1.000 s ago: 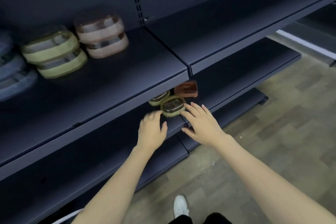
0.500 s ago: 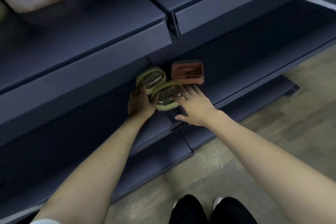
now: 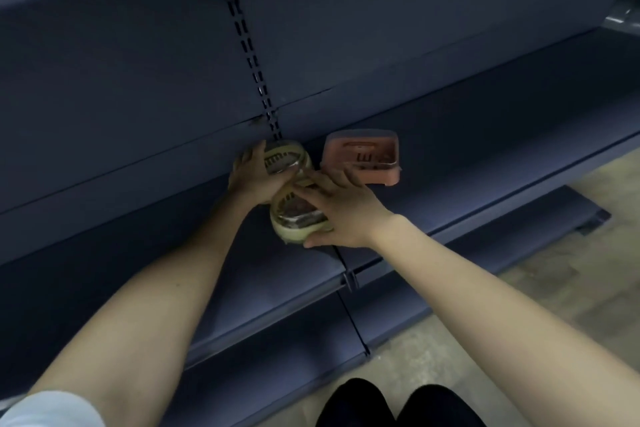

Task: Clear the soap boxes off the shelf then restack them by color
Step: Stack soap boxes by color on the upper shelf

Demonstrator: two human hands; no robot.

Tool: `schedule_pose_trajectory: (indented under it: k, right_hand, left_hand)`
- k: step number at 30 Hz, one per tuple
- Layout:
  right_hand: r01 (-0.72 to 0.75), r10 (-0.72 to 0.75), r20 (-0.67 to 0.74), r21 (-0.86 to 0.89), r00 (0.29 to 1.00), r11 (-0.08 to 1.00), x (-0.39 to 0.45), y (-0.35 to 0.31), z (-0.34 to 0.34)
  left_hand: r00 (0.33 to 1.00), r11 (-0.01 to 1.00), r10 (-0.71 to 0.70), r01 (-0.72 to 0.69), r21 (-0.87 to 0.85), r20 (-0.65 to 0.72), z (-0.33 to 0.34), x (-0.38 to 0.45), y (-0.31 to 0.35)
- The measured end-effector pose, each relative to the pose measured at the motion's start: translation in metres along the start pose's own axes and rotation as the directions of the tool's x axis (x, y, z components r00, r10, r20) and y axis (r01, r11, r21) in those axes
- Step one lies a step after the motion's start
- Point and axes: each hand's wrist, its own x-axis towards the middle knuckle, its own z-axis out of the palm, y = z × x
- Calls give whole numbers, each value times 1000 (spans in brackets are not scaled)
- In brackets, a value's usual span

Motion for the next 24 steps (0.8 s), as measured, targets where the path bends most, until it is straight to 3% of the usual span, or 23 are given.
schedule_pose_trajectory:
  k: [3,6,10,17,24]
  right_hand:
    - [11,-12,20,28,1000,1000,1,1,1]
    - [3,-3,17,49,1000,999,1,1,2]
    - [-2,2,6,63,1000,998,2,-1,3]
    - [-110,101,95,97,990,989,0,-22,-10]
    - [-74,80,183,-38,980,997,-30,-60,-38]
  left_hand:
    - [992,1000,-11,7,27,126,-4,14,-6]
    - [983,987,49,-74,140,175,-8,16,-7]
    - [984,978,75,-105,183,162,-10,10,-10]
    - [999,983,-5,-4,186,46,-23,-34,-23]
    - [999,986,-47,42,159,25,-62,-121,-32]
